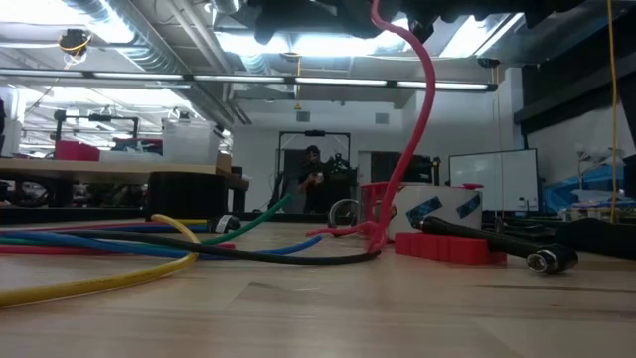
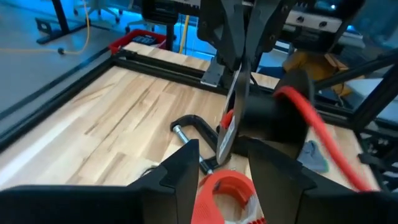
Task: Coil cords
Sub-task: Coil the red wire onto the spool
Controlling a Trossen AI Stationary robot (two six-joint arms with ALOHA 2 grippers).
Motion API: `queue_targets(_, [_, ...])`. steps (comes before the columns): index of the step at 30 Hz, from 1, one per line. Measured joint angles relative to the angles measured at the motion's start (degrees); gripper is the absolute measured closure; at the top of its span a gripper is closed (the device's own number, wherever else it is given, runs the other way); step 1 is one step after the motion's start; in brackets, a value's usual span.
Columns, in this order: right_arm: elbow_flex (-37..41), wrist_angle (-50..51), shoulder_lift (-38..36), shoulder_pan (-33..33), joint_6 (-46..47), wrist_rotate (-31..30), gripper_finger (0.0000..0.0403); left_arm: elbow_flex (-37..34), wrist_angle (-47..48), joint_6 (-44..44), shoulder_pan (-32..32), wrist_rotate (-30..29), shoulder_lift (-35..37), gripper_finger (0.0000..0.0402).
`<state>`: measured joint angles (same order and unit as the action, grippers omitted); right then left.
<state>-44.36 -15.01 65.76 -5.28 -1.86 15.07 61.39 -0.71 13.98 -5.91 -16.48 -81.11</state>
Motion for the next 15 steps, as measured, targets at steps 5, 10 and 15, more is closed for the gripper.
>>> queue_targets(5, [0.0, -1.01, 0.02, 0.0, 0.02, 0.02, 0.0402, 0.0, -0.52, -2.43, 0.07, -0.05, -0.45, 0.0271])
queue_targets(10, [0.0, -1.17, 0.02, 0.0, 0.0, 0.02, 0.0402, 0.0, -0.46, -2.47, 0.07, -0.07, -0.45, 0.0295])
queue_targets(15, [0.0, -1.24, 0.02, 0.0, 0.0, 0.0, 0.0402, 0.0, -0.48, -5.42, 0.07, -0.19, -0.45, 0.0378])
